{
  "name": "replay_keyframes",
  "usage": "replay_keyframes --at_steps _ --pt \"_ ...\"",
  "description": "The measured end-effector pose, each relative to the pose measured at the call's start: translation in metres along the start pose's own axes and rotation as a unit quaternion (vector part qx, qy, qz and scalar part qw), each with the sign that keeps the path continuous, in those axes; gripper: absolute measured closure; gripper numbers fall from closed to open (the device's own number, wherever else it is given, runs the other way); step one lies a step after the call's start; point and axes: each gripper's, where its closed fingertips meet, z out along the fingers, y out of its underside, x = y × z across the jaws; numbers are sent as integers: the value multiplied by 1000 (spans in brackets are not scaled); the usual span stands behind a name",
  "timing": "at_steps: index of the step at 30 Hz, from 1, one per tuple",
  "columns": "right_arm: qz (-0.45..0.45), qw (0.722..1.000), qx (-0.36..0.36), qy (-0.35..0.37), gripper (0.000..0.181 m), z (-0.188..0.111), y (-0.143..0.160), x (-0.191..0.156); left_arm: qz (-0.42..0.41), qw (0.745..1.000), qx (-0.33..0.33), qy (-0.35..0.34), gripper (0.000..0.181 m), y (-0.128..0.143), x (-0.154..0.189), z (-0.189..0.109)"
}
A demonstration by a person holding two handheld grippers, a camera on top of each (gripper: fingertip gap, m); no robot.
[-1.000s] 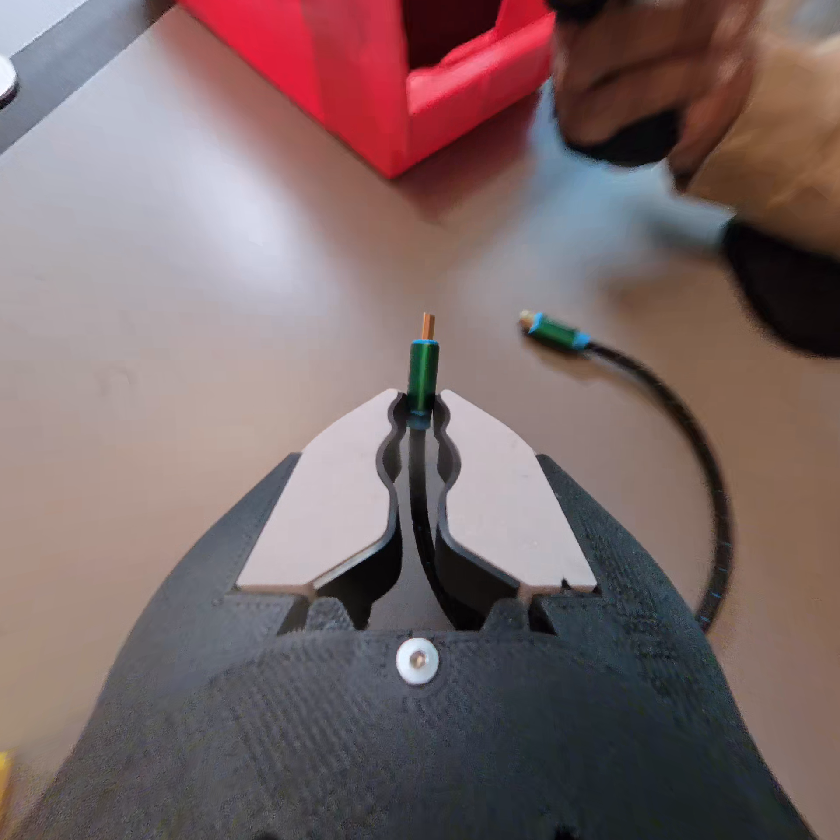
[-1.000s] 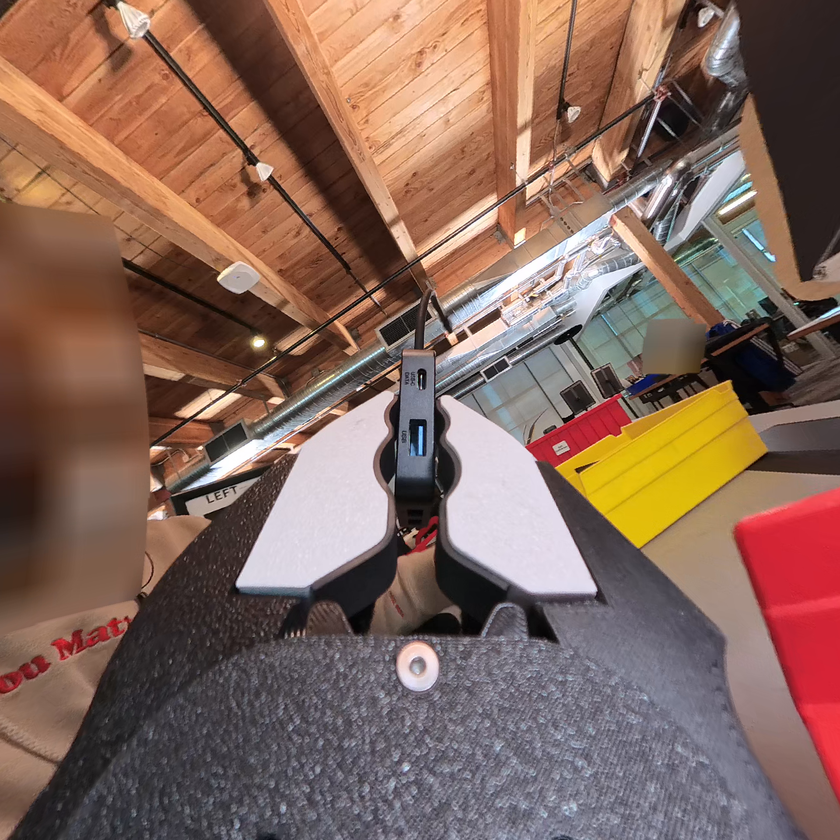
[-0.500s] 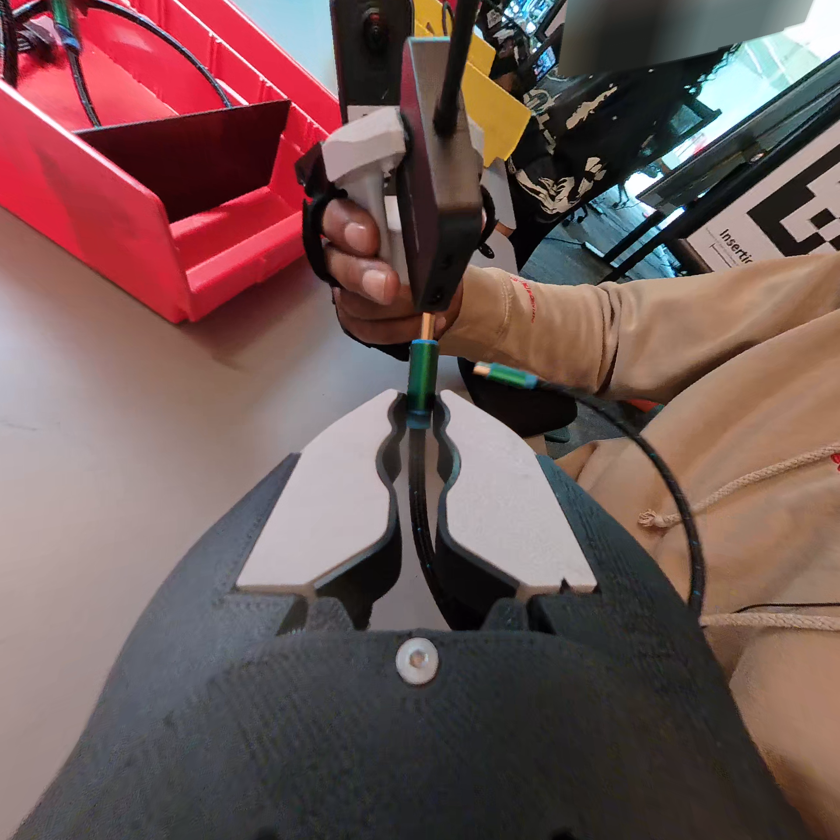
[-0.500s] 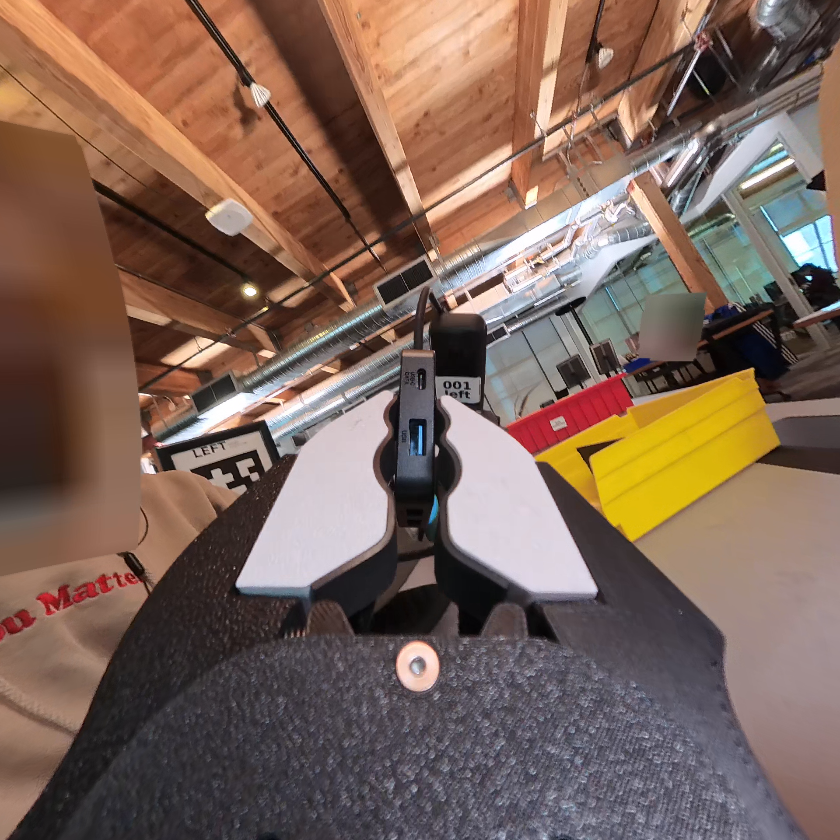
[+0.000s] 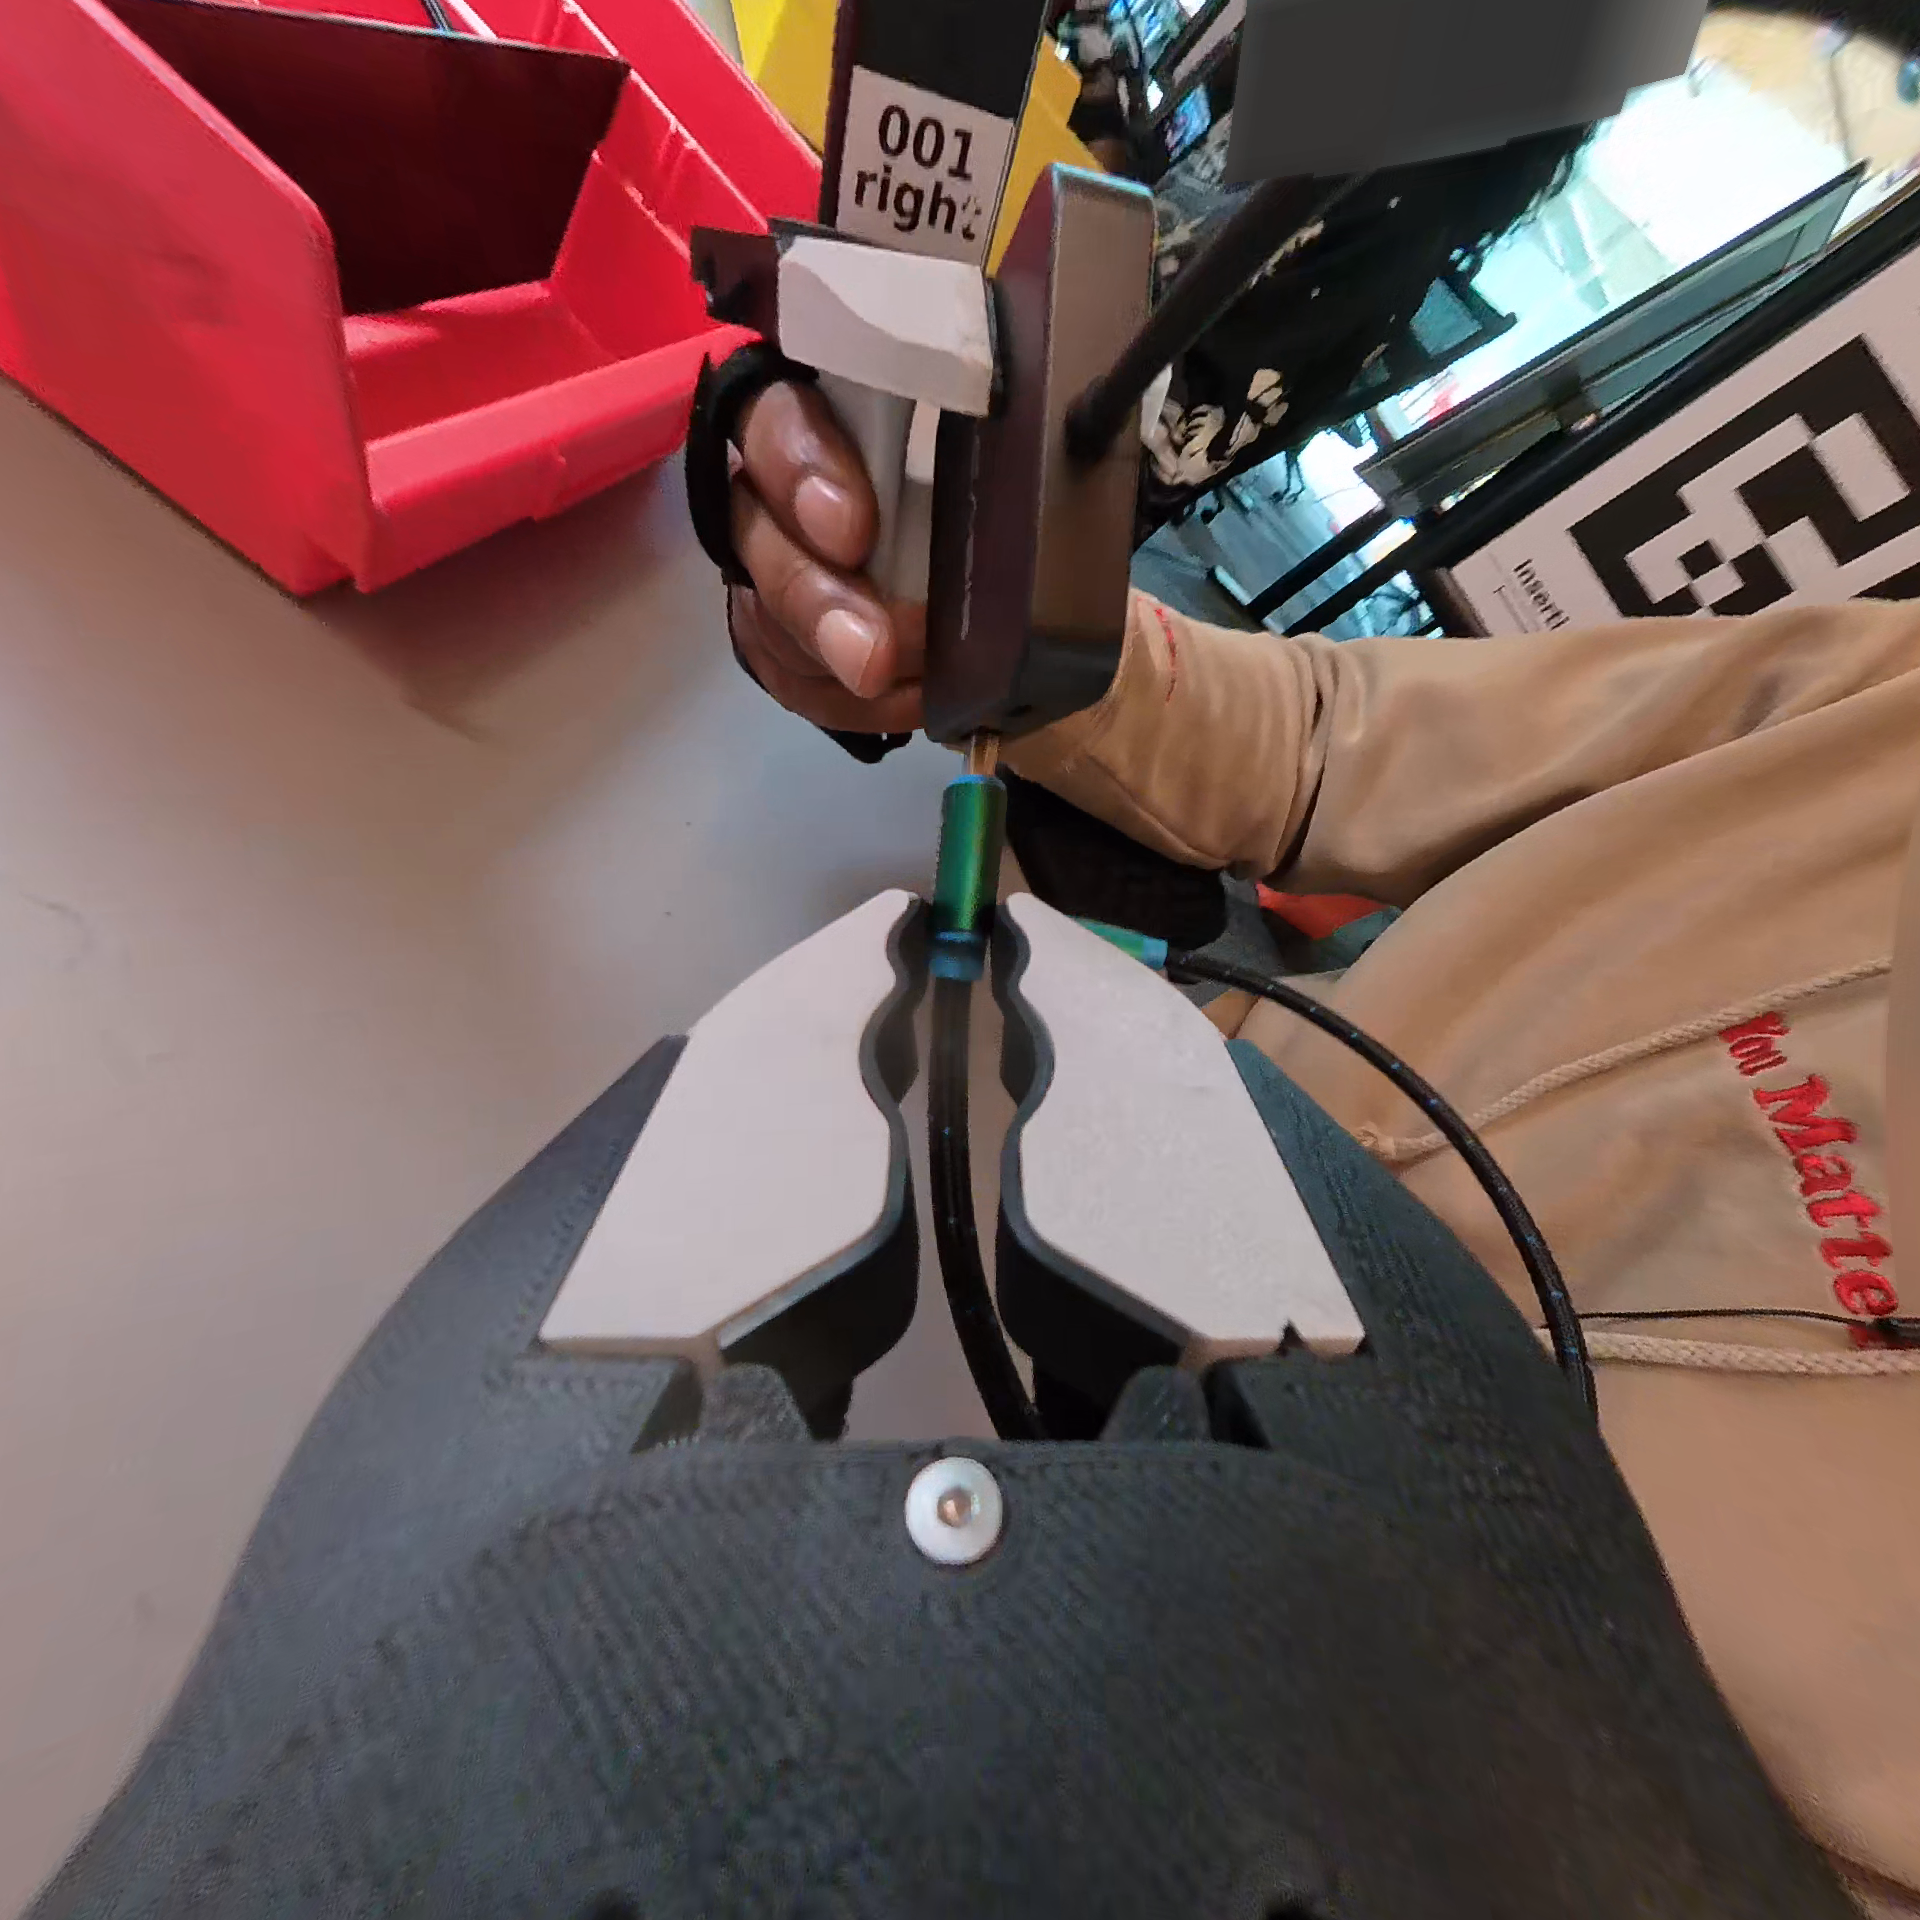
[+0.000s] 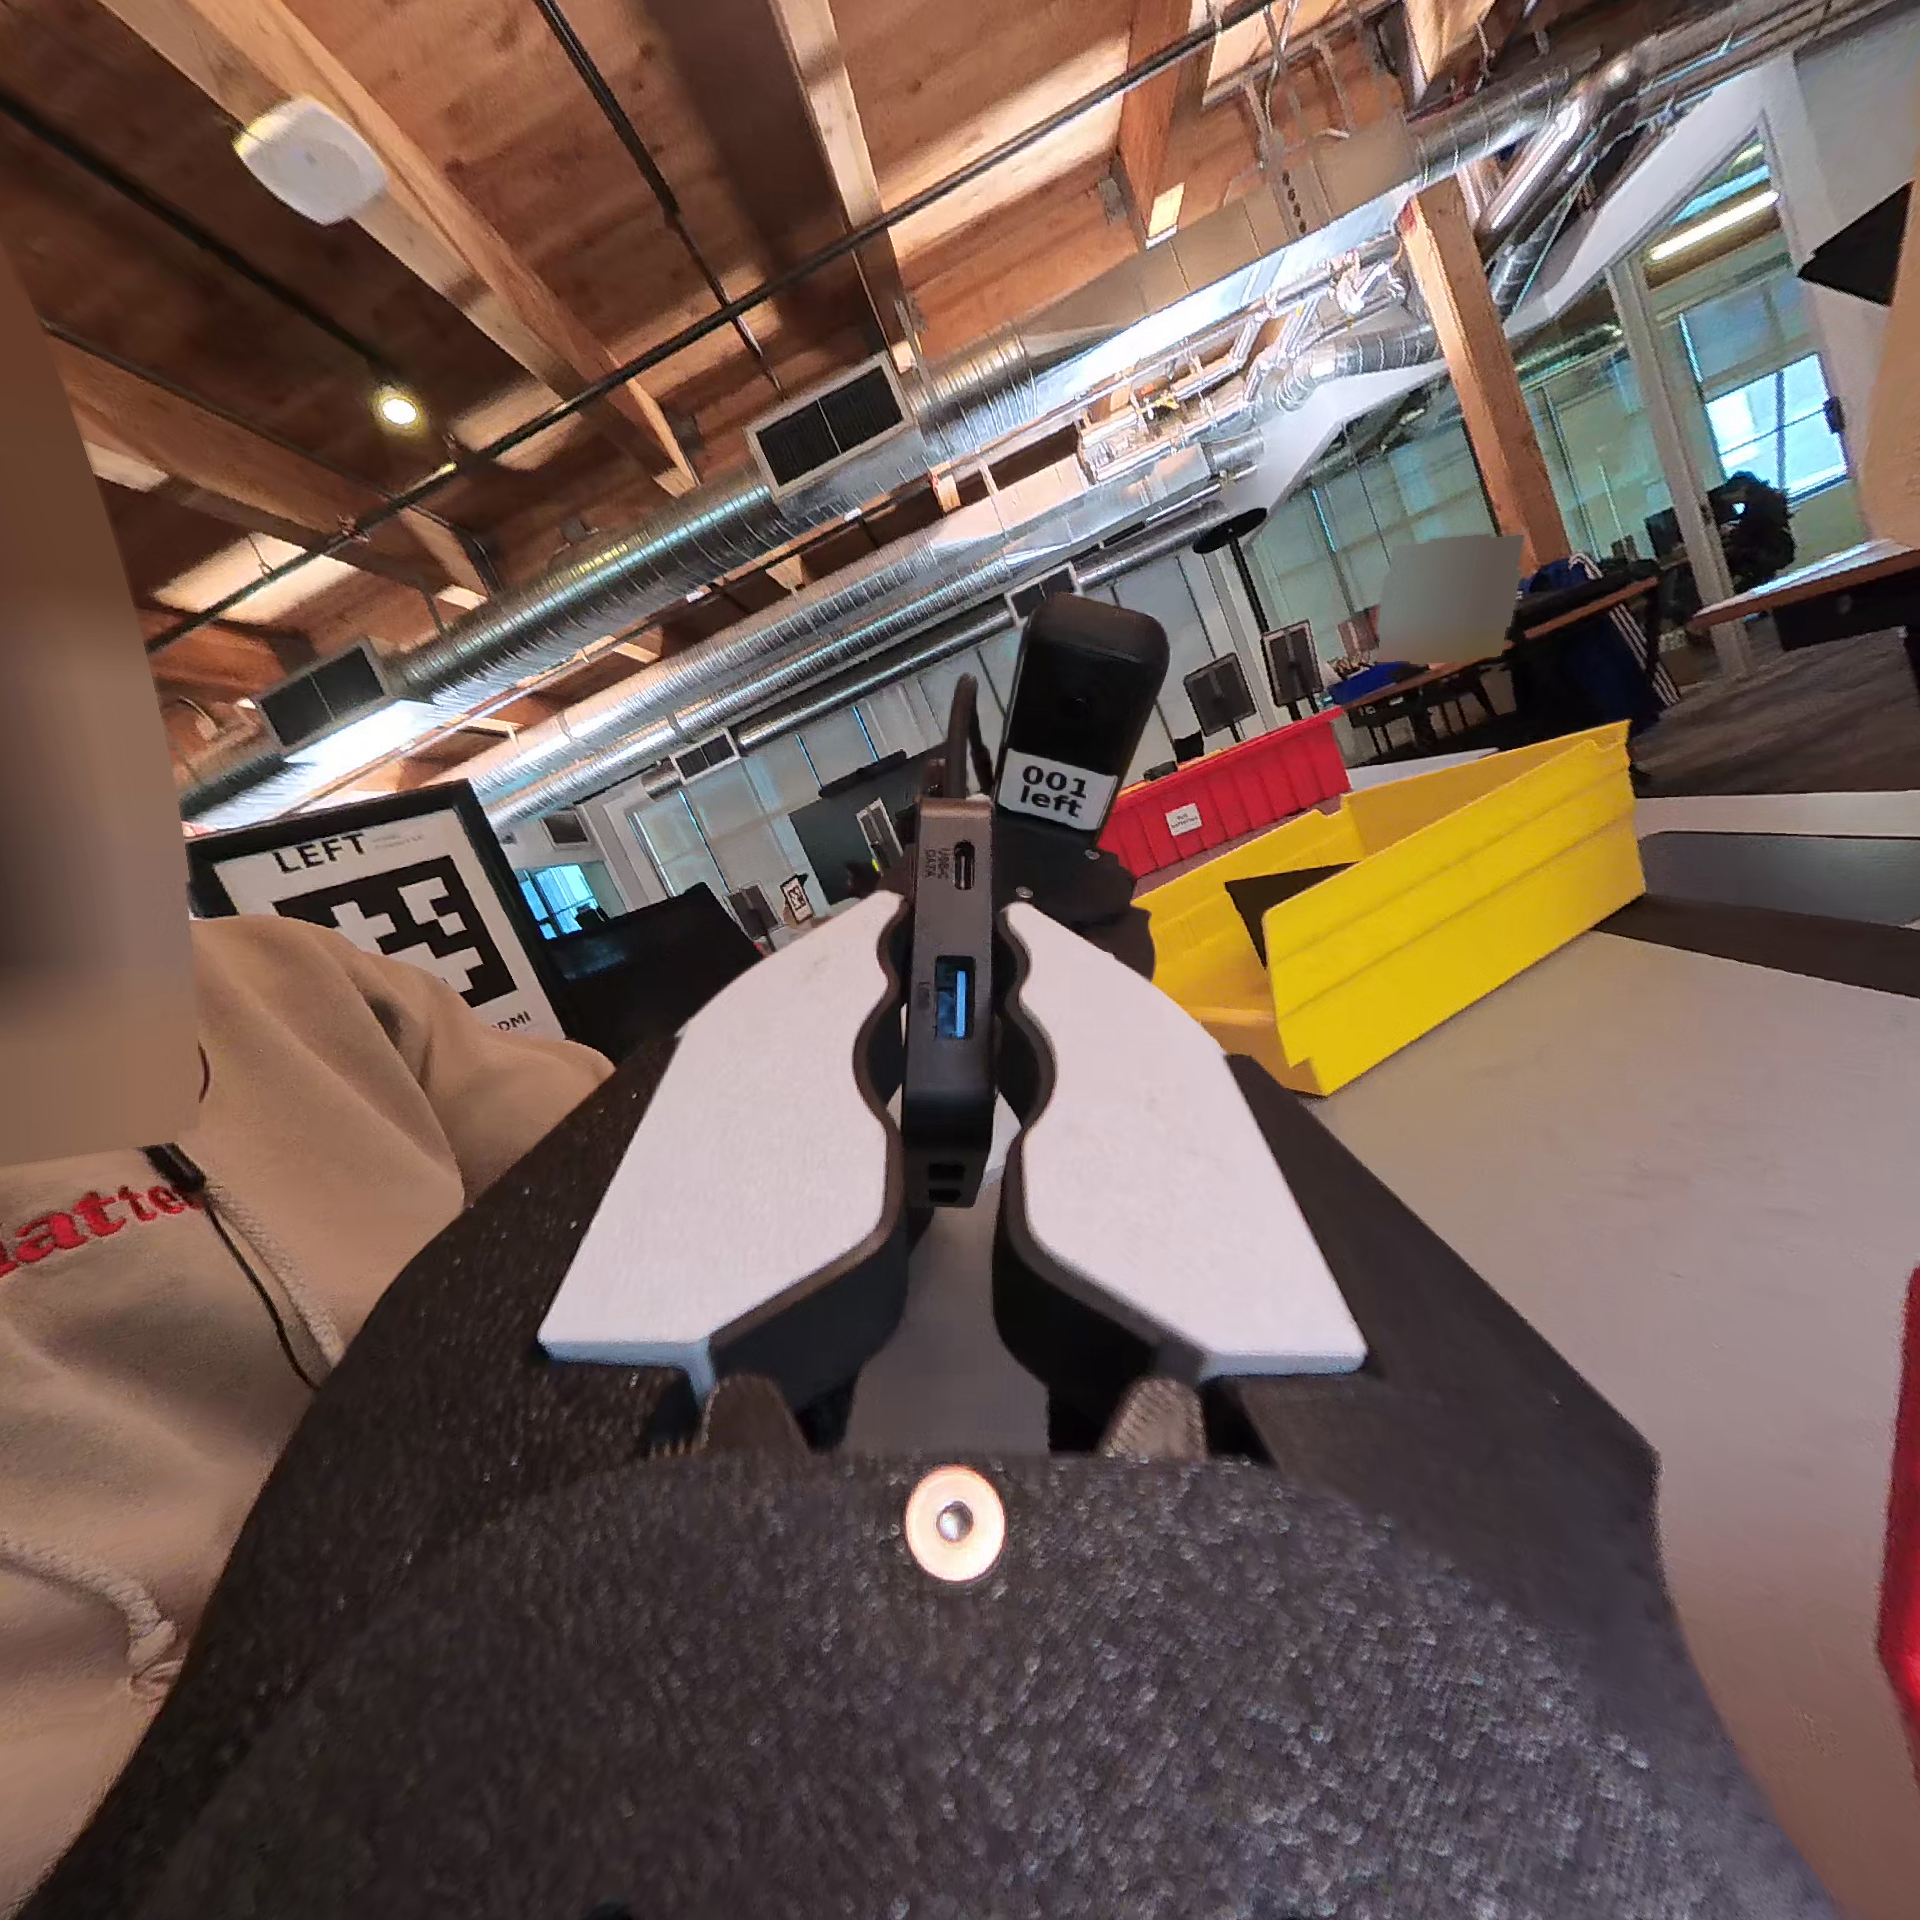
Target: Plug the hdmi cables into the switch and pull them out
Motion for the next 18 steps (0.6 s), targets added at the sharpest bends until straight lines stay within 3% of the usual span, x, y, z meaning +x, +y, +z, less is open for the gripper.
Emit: replay_keyframes --at_steps 14,18 --pt "14 995 94 42 168 -5 -21 9 -54 989 128 45 169 -29 -1 -13" --pt "24 991 119 50 168 -6 -24 11 -67 986 137 64 169 -30 0 -12"
